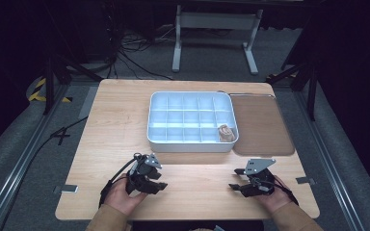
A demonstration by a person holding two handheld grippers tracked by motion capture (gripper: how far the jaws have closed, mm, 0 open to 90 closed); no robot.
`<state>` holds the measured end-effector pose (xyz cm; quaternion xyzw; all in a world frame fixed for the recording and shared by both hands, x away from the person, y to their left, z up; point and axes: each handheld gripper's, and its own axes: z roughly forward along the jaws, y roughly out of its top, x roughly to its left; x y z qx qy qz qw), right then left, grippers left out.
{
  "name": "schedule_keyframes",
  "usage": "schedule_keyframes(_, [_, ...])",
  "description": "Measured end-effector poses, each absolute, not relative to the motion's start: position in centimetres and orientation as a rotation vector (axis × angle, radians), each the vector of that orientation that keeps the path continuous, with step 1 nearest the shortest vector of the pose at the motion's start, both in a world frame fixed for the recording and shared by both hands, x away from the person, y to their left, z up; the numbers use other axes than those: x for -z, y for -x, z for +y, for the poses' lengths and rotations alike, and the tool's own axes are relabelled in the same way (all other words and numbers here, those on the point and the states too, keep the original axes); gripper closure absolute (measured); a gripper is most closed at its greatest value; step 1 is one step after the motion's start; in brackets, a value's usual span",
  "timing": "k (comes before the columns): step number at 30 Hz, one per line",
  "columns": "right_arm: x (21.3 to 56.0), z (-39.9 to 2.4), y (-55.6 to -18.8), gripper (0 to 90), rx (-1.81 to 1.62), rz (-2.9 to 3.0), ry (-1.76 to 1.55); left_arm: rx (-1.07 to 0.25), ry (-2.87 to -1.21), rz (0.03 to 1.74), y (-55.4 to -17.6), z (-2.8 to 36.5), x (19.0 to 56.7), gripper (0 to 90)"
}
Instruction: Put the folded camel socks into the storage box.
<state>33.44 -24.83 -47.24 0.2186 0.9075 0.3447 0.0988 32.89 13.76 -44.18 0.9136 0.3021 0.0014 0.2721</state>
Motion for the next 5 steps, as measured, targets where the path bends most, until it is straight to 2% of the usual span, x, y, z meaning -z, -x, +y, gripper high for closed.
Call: schedule_keyframes(5, [47.22, -24.93, -33.58, 40.5, -1.021, 2.677, -0.654, -0.013, -2.459, 0.817, -32.88, 13.99, 44.31, 53.9])
